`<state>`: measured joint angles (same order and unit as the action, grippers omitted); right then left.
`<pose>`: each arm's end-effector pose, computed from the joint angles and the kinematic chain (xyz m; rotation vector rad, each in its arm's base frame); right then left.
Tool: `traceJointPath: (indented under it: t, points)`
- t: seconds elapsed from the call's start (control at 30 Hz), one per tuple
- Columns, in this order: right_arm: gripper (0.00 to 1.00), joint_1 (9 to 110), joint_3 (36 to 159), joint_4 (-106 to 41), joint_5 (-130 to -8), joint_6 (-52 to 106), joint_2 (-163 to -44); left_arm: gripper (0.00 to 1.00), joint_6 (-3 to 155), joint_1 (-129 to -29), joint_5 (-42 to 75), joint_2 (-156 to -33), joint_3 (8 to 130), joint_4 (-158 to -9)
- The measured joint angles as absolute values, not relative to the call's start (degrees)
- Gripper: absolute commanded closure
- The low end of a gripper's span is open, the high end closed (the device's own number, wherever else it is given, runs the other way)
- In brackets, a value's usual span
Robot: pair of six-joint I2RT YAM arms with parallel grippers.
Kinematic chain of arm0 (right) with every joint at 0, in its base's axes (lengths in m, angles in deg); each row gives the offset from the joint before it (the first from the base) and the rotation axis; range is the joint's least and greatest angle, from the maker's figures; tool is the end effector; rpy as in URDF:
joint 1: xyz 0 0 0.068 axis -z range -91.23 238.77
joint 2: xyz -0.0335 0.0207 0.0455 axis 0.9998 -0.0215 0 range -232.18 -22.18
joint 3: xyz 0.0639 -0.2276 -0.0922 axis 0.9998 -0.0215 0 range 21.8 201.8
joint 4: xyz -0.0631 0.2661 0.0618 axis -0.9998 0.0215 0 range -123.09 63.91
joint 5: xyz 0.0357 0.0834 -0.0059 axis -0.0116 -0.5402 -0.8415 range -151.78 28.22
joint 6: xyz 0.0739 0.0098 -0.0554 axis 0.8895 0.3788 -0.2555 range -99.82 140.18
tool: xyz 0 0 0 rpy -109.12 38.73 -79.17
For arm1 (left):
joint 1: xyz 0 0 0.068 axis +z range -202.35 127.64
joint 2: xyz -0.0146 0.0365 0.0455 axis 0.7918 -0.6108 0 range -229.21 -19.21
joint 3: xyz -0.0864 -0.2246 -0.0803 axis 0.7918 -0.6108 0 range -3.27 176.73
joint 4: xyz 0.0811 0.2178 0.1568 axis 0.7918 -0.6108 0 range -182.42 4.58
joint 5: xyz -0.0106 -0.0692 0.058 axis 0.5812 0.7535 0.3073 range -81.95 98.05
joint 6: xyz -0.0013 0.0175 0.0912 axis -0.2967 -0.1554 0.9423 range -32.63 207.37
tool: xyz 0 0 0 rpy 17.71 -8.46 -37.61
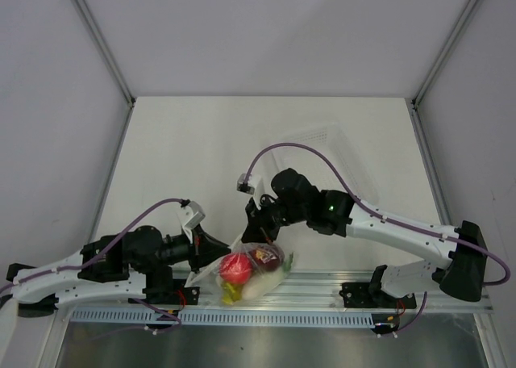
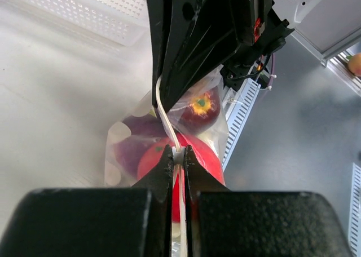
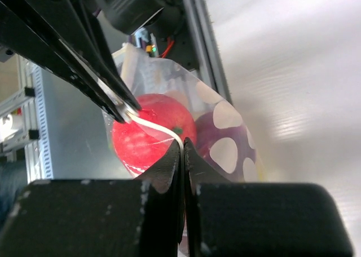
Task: Place the food in the zip-top bag and seal the zipper
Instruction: Zip the zipper food storage bag at the center of the board.
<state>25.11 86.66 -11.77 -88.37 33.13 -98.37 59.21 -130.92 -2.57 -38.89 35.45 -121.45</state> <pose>0.1256 0.3381 0.2773 -1.2726 1.9810 1.2246 0.0489 -0.1640 0.2934 0.7318 1.8799 -1.0836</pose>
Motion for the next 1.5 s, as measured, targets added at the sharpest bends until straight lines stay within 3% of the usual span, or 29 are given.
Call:
traceJointPath:
  t: [0.4, 0.97, 1.0, 1.1, 1.13, 1.23, 1.5]
  points:
    - [1.0, 25.0, 82.5, -15.5, -78.5, 37.6, -92.1, 0.99, 57.3, -130.9, -3.4, -34.9, 35.6, -123.7]
    - [1.0, 25.0, 80.2, -15.6, -74.4, 38.5, -89.0, 0.99, 55.8, -130.9, -4.9, -32.9, 39.7, -130.7]
    - [0.98, 25.0, 80.2, -15.5, -75.4, 38.1, -89.0, 0.99, 55.8, -130.9, -4.9, -32.7, 40.1, -131.1]
    - [0.74, 25.0, 80.2, -14.8, -79.6, 36.1, -89.0, 0.99, 55.8, -130.9, -4.8, -32.2, 40.9, -132.5]
    - [0.6, 25.0, 80.3, -14.5, -81.6, 35.1, -89.2, 0.99, 55.8, -130.9, -4.7, -32.1, 41.0, -133.0]
    - [0.42, 25.1, 82.0, -13.2, -86.7, 32.3, -91.0, 0.99, 55.8, -131.0, -4.2, -32.1, 41.1, -133.7]
    - [0.41, 24.7, 94.0, -8.0, -93.9, 25.1, -100.2, 0.99, 55.8, -131.0, -3.3, -32.4, 41.1, -134.2]
